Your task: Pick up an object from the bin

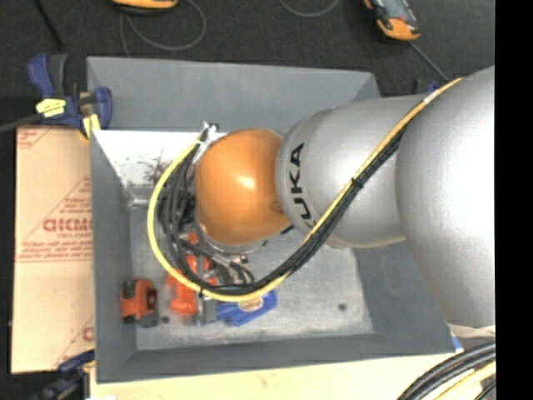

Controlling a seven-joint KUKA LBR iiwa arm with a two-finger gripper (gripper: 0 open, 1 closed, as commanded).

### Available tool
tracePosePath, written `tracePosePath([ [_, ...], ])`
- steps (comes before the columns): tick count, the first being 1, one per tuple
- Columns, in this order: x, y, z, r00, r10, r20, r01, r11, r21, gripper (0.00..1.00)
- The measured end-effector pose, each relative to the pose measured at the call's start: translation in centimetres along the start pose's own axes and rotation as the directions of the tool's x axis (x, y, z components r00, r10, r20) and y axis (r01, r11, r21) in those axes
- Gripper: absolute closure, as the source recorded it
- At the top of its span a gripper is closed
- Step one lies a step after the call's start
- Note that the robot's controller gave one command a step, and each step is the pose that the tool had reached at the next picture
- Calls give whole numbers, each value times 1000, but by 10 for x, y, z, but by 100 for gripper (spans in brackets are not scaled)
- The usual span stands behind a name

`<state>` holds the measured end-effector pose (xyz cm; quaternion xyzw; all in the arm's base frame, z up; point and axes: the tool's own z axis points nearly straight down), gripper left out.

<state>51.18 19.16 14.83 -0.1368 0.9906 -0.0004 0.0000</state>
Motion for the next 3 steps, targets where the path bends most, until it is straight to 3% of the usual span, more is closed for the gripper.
tracePosePath([
  [1,2,8,49,970,-244,2,244,970,-3,100],
  [2,2,8,49,970,-243,2,243,970,-3,100],
  [3,7,-6,2,969,-247,-5,247,969,-2,100],
])
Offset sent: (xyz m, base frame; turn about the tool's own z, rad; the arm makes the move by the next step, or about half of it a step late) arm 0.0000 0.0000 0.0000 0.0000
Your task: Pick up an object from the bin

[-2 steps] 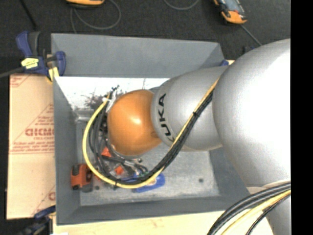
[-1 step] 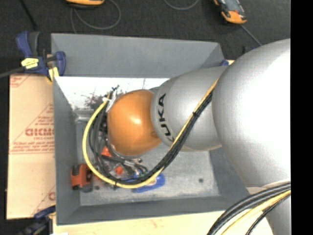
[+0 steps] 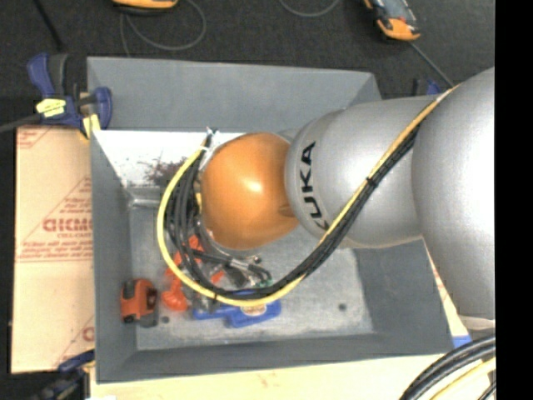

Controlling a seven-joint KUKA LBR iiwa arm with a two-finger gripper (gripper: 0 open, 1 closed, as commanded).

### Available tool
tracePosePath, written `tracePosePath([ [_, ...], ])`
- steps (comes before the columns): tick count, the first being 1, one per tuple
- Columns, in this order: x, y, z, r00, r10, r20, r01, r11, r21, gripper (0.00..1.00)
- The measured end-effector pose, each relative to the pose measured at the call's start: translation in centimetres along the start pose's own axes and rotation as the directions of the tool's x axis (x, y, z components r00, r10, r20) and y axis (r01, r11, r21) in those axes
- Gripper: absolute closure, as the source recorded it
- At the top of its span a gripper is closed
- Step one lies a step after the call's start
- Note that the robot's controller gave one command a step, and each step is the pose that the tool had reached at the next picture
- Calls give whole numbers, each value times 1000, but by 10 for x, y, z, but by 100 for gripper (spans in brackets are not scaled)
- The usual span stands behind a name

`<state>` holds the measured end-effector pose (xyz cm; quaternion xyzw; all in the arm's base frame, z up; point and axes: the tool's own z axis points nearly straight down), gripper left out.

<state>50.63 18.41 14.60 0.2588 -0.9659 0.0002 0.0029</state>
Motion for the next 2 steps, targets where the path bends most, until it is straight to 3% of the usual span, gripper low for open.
tracePosePath([
  [1,16,-32,-41,998,-55,7,55,998,1,0],
  [2,16,-31,-41,998,-55,7,55,999,-1,0],
])
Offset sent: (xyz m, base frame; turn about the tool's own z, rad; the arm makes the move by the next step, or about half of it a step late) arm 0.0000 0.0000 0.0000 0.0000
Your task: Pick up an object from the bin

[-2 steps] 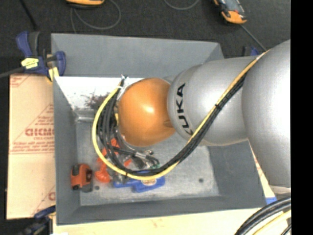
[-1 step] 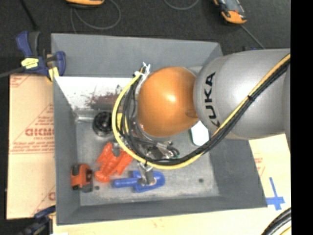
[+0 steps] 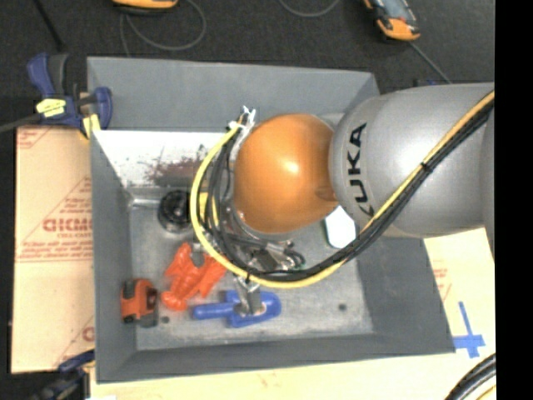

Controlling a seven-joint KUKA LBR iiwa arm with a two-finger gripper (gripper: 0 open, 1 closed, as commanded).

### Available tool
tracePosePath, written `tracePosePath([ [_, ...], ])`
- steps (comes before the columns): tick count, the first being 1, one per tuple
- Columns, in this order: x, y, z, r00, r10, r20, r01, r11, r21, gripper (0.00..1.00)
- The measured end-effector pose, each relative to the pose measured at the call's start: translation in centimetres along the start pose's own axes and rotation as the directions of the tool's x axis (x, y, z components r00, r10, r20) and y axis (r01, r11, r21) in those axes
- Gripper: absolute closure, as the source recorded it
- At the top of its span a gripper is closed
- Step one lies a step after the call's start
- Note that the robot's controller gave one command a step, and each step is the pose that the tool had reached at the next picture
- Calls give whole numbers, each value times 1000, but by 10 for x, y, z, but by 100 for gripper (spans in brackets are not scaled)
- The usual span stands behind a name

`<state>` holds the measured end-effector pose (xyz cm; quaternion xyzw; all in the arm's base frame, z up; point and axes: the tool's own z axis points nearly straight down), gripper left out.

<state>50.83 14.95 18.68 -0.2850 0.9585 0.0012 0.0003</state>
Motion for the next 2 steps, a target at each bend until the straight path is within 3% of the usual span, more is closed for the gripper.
tracePosePath([
  [1,-12,-7,10,993,-116,5,116,993,5,0],
  [2,-34,-24,36,959,-282,3,282,959,5,0],
])
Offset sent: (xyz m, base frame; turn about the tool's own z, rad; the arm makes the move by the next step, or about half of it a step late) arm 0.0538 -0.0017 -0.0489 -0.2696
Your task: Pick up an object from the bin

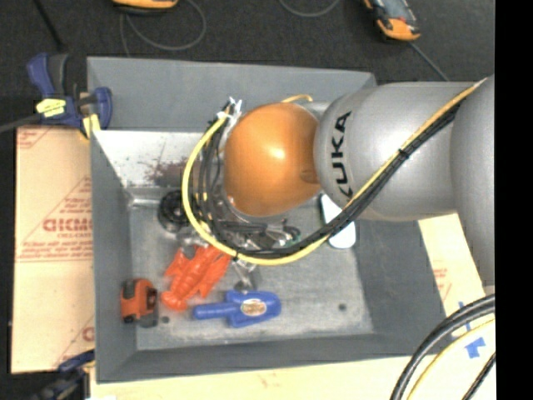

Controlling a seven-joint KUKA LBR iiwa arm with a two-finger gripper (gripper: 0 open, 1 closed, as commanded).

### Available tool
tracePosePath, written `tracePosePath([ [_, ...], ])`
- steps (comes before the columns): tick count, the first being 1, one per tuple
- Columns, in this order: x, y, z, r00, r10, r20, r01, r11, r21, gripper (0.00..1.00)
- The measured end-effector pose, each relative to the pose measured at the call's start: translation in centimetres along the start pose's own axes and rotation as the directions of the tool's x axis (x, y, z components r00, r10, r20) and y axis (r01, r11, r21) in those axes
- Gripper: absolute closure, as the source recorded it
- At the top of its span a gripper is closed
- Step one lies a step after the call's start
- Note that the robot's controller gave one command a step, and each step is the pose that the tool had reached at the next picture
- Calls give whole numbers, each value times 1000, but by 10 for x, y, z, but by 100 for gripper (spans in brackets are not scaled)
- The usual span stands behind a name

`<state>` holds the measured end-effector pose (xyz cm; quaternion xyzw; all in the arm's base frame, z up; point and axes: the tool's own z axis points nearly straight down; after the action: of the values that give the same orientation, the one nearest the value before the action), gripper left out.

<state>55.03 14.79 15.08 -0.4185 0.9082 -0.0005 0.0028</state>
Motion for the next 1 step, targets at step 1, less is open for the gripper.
tracePosePath([
  [1,-6,-3,17,1000,-13,-2,13,1000,-2,0],
])
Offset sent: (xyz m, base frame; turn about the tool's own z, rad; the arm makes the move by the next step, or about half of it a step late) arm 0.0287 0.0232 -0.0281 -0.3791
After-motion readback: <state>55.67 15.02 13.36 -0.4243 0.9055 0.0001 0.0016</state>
